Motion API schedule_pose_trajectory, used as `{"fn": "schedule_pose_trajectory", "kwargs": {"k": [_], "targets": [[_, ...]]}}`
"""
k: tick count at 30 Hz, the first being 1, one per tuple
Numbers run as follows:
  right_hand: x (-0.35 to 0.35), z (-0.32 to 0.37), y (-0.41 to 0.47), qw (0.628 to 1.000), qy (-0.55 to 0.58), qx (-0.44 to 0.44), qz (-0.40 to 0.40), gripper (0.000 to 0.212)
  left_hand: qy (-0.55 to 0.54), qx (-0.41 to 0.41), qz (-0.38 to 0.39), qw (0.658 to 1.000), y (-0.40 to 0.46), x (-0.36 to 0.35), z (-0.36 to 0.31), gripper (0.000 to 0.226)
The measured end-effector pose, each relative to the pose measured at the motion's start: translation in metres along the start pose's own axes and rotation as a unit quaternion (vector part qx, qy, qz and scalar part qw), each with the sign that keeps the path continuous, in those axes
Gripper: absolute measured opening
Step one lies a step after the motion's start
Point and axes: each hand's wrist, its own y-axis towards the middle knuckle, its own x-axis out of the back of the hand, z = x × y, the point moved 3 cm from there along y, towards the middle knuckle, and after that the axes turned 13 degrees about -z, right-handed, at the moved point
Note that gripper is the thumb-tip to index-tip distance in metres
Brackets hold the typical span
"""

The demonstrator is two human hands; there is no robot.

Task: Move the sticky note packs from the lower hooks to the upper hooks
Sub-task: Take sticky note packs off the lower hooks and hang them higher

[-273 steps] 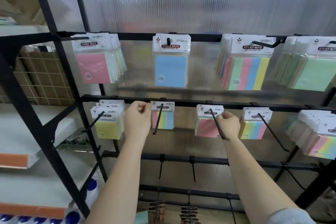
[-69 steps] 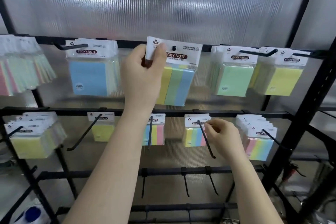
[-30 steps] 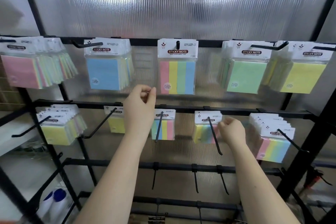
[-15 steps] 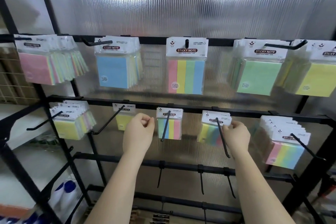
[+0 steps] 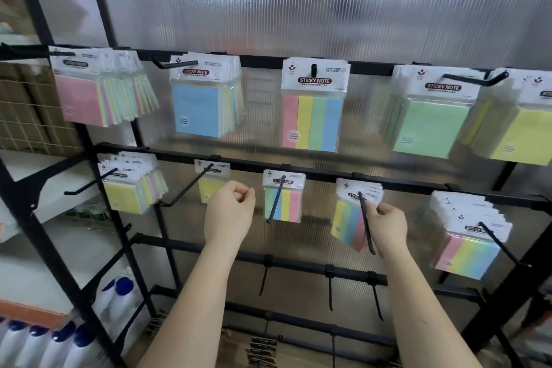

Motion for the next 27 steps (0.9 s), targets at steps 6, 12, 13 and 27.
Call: {"fn": "schedule_pose_trajectory", "kwargs": {"k": [6, 12, 13, 27], "targets": [[0.017, 0.002, -0.025, 1.0, -0.016, -0.008, 0.013, 0.039, -0.003, -0.003, 0.026, 1.0, -0.001, -0.003, 0.005, 0.011], [0.035, -0.006, -0.054, 0.999, -0.051, -0.013, -0.011, 0.033, -0.002, -0.016, 0.079, 0.997, -0.008, -0.016, 0.004, 0.01], [0.041, -0.007, -0.06, 0.998, -0.055, -0.01, -0.022, 0.034, -0.004, -0.021, 0.089, 0.996, -0.007, -0.017, 0.003, 0.009], [0.092, 0.032, -0.109, 0.988, -0.13, 0.062, -0.05, 0.047, 0.032, 0.062, 0.222, 0.973, 0.043, -0.083, 0.009, 0.019]]}}
